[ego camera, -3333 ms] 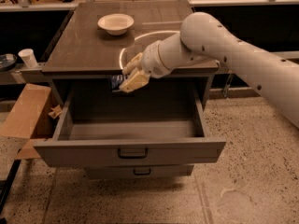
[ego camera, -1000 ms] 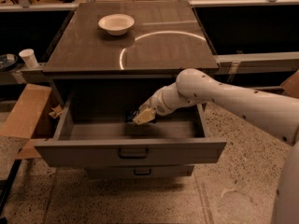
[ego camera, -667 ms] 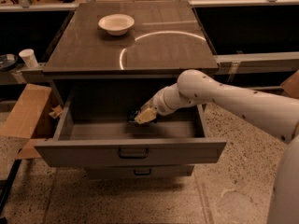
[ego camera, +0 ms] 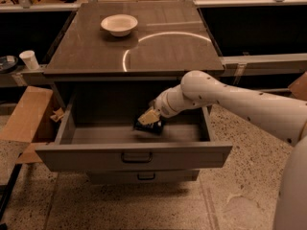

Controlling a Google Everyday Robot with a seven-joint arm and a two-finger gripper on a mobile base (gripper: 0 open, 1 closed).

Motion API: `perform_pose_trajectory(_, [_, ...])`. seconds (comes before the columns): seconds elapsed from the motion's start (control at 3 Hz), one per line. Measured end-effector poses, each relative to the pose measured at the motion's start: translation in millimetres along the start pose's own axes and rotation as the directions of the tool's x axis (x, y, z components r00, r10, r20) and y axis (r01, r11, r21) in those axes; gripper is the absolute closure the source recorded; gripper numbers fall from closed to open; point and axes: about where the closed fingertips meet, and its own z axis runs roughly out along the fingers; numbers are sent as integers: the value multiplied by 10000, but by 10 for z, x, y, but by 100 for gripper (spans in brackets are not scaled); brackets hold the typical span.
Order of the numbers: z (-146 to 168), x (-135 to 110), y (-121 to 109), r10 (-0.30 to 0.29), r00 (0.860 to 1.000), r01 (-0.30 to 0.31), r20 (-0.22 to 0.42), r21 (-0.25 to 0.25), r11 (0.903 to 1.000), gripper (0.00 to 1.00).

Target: Place rxbar blueberry into top drawer

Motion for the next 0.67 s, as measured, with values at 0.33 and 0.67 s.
perform_pose_trajectory(0.33, [-136, -87, 65, -47, 9995, 42, 313, 164, 9999, 0])
perform_pose_trajectory(0.67, [-319, -215, 113, 0, 9916, -18, 1291, 136, 9999, 0])
